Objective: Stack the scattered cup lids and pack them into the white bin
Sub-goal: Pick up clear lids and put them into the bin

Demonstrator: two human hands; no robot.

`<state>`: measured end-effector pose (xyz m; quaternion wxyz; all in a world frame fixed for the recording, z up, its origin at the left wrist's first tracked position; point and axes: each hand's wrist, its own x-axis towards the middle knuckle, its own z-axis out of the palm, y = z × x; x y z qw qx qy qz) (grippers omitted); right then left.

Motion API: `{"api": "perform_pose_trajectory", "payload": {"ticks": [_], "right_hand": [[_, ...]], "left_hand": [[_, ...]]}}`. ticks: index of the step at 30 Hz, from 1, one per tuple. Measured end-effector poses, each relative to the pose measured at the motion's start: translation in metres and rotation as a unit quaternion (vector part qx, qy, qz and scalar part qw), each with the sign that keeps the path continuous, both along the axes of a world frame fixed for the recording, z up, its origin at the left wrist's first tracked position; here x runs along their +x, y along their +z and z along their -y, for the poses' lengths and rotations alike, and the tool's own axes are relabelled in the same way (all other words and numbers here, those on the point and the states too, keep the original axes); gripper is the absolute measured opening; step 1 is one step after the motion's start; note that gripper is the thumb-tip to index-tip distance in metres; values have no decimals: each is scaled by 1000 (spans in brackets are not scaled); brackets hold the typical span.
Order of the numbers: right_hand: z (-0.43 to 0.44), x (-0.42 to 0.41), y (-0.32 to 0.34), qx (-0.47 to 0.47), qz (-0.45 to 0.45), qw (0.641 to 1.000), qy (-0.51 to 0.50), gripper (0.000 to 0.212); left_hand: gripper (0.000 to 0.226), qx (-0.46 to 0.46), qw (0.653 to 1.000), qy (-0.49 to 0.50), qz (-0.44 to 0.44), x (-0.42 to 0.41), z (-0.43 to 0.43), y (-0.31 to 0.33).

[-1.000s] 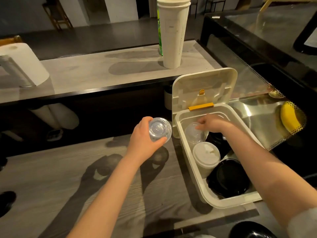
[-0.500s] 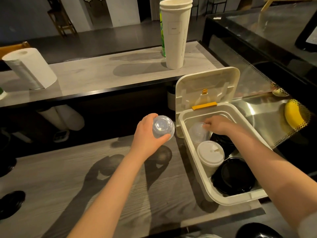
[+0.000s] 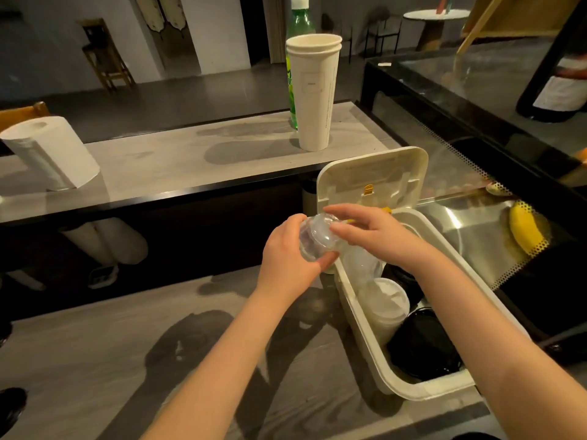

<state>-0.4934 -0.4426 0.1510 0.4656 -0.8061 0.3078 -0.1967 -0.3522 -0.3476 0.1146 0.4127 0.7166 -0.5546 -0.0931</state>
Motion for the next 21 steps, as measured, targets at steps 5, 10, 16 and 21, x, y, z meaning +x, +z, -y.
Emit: {"api": "perform_pose_trajectory", "payload": {"ticks": [5, 10, 16, 21], "right_hand": [[4, -7, 7, -57, -34, 997, -46, 56], [28, -26, 4, -109, -89, 985, -104, 55], [57, -30, -11, -185, -308, 930, -70, 55], [72, -3, -36, -158, -390, 907, 2, 60]], "left_hand": [[84, 7, 999, -11, 42, -11, 11, 1], [97, 57, 994, -81, 55, -13, 26, -9], [87, 243, 951, -117, 153, -13, 42, -51], [85, 284, 938, -119, 157, -14, 40, -61]]}}
